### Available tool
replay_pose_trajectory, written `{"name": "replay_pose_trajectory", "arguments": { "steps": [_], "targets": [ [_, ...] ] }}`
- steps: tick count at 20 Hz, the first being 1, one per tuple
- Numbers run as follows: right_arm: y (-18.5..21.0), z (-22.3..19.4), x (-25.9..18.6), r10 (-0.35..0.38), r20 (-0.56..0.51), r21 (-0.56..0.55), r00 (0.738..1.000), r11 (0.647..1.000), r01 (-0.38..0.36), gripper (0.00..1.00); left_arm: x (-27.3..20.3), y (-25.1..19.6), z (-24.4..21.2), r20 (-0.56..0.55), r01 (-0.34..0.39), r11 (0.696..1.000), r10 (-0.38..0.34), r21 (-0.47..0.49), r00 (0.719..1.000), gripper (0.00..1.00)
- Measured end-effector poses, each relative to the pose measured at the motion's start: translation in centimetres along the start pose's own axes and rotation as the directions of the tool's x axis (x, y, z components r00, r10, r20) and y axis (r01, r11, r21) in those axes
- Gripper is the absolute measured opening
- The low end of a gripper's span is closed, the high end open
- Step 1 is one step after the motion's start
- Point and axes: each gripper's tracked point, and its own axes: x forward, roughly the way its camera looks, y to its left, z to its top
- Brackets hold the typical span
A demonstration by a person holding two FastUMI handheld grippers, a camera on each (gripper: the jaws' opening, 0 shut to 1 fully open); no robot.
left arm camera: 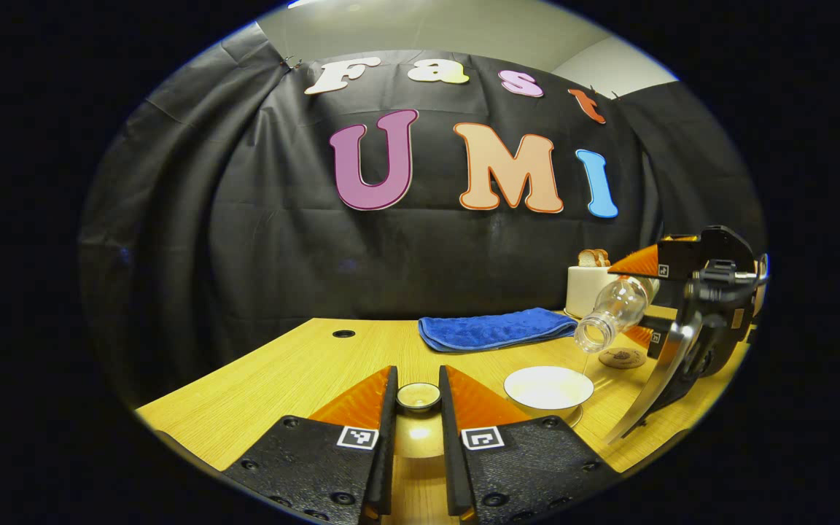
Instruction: Open the teacup lid with one hand, grasp the water bottle and pour water into the teacup with the other hand; after pouring, place the water bottle on the coaster and then close the teacup lid.
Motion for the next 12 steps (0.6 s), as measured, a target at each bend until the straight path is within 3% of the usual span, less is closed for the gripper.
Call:
{"name": "replay_pose_trajectory", "arguments": {
  "steps": [2,4,5,6,9,12],
  "targets": [
    [1.7,-0.3,-0.6,0.069,-0.008,0.202,0.998,0.977,-0.066,0.77,-0.1,0.0,0.1,-0.001,0.000,1.000,0.000,0.001,1.000,0.27],
    [2.5,-0.6,-0.8,0.129,0.002,0.423,0.992,0.898,-0.118,0.83,0.0,0.1,0.1,-0.001,0.000,1.000,0.000,0.000,1.000,0.27],
    [2.4,-0.9,-0.7,0.148,0.011,0.522,0.989,0.843,-0.132,0.77,0.0,0.0,0.0,0.000,0.000,1.000,0.000,0.000,1.000,0.27],
    [2.2,-1.0,-0.8,0.164,0.019,0.613,0.986,0.777,-0.141,0.84,0.0,0.0,0.1,-0.001,0.000,1.000,0.000,0.000,1.000,0.27],
    [2.1,-2.7,-0.2,0.208,0.022,0.829,0.978,0.543,-0.134,0.78,-0.1,0.1,0.0,0.000,0.000,1.000,0.000,0.000,1.000,0.27],
    [2.1,-5.8,0.1,0.188,-0.023,0.910,0.982,0.410,-0.057,0.79,0.0,0.0,0.0,-0.001,0.000,1.000,0.000,0.001,1.000,0.27]
  ]
}}
